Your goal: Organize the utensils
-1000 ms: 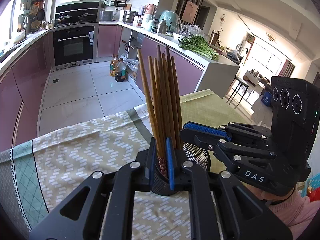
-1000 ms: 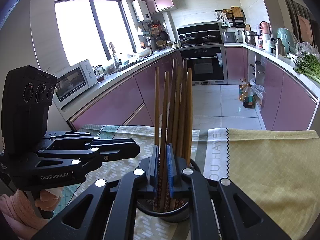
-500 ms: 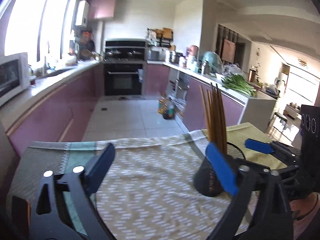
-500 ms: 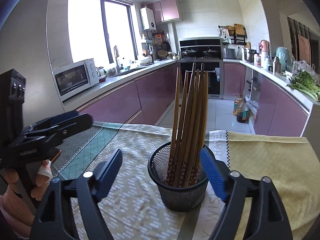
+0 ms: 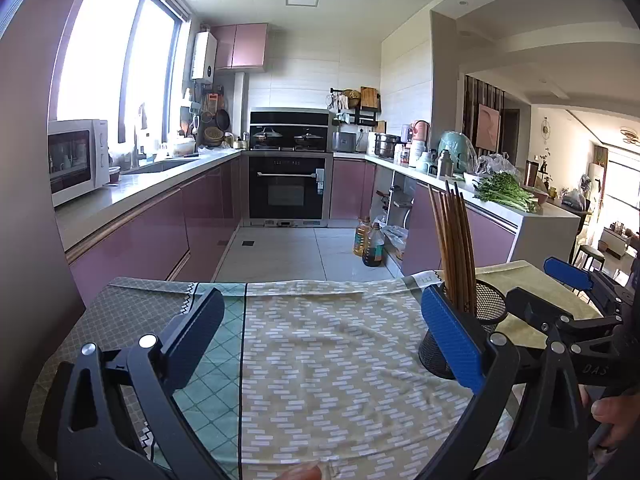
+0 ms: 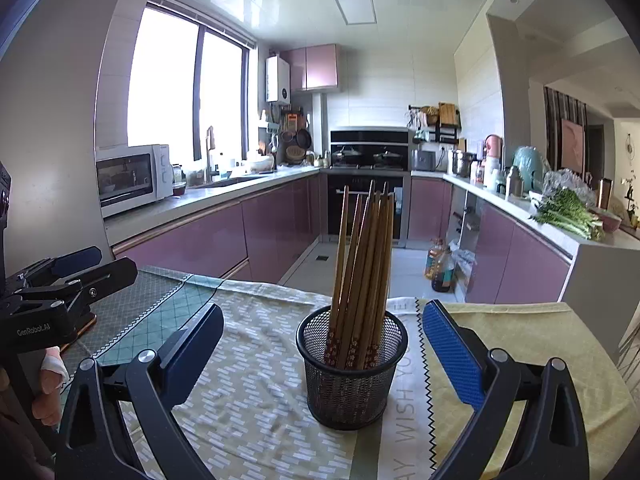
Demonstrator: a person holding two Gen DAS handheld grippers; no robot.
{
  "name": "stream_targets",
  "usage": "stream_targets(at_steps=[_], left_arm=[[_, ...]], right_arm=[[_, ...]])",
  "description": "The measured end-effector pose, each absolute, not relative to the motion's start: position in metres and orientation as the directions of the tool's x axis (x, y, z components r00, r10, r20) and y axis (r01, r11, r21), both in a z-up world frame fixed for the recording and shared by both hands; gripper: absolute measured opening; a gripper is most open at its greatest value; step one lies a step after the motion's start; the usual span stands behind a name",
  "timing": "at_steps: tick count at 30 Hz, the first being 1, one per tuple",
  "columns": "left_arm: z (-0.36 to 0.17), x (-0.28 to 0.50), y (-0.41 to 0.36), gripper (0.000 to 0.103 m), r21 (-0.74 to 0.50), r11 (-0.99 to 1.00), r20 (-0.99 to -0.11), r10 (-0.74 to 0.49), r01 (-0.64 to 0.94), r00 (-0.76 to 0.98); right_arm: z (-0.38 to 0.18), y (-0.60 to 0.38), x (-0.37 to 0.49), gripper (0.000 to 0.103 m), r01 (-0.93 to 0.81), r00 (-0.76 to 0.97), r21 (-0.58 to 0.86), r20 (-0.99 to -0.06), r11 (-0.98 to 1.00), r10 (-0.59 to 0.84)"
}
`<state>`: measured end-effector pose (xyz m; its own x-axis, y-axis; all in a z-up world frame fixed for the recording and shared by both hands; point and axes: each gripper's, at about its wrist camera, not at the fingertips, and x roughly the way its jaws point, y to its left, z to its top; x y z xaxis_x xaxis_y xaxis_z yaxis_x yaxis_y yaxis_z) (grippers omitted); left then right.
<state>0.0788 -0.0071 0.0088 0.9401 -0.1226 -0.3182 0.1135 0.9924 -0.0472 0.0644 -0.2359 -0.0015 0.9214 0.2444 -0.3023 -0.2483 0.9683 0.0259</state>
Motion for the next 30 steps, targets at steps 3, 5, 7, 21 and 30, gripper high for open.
stream_targets(at_steps=[3,5,7,21,30], left_arm=[[0.011,0.072,-0.007,0.097,-0.037,0.994,-0.297,-0.106,0.099,0.949],[0.012,0.068,-0.009,0.097,-0.03,0.995,-0.285,-0.099,0.094,0.953],[0.013,0.066,-0.011,0.097,-0.027,0.995,-0.278,-0.098,0.094,0.956],[0.014,0.055,-0.012,0.097,-0.034,0.996,-0.255,-0.09,0.084,0.963],[0.014,0.052,-0.011,0.097,-0.03,0.997,-0.247,-0.082,0.078,0.966]], right_arm=[[0.0,-0.234,0.058,0.096,-0.245,0.928,0.025,-0.284,0.969,0.242],[0.002,-0.232,0.058,0.096,-0.244,0.929,0.023,-0.281,0.969,0.241],[0.001,-0.231,0.055,0.096,-0.243,0.93,0.022,-0.278,0.97,0.24],[0.003,-0.225,0.044,0.096,-0.236,0.942,0.019,-0.24,0.972,0.233],[0.004,-0.226,0.043,0.096,-0.236,0.943,0.026,-0.235,0.971,0.235]])
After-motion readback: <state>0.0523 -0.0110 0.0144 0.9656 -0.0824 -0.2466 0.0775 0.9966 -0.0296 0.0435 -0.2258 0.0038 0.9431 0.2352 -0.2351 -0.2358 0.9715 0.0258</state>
